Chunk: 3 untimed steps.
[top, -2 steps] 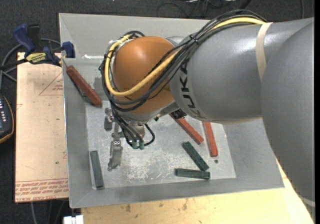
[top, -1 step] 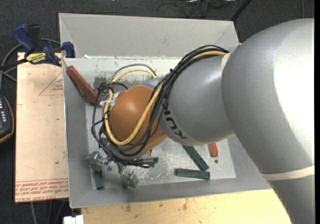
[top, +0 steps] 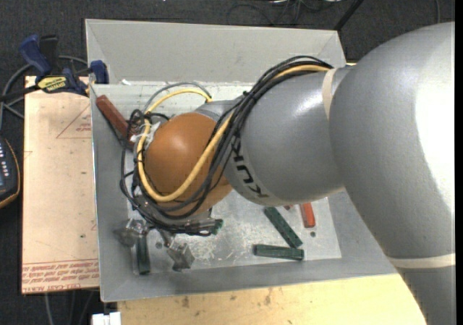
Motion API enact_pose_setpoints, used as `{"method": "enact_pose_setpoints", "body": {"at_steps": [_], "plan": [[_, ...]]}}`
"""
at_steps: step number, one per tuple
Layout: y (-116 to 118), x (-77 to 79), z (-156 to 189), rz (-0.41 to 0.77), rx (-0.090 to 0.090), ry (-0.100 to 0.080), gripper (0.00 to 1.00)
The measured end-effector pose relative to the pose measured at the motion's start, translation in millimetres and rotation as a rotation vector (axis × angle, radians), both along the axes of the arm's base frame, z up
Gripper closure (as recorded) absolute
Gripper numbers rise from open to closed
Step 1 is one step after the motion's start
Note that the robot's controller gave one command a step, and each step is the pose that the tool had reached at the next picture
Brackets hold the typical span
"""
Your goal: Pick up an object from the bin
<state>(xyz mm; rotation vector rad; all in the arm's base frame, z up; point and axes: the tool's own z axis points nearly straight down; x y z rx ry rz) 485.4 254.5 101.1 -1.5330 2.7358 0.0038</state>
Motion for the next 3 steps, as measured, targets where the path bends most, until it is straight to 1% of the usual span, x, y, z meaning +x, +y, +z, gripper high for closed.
{"method": "enact_pose_setpoints", "body": {"at_steps": [1, 2, 3], "plan": [[-3, 12.8, -1, 0.290, -0.002, 0.001, 0.00], [-9, 14.3, -31, 0.193, -0.020, 0.007, 0.00], [-5, -1.0, -31, 0.567, -0.010, 0.003, 0.00]]}}
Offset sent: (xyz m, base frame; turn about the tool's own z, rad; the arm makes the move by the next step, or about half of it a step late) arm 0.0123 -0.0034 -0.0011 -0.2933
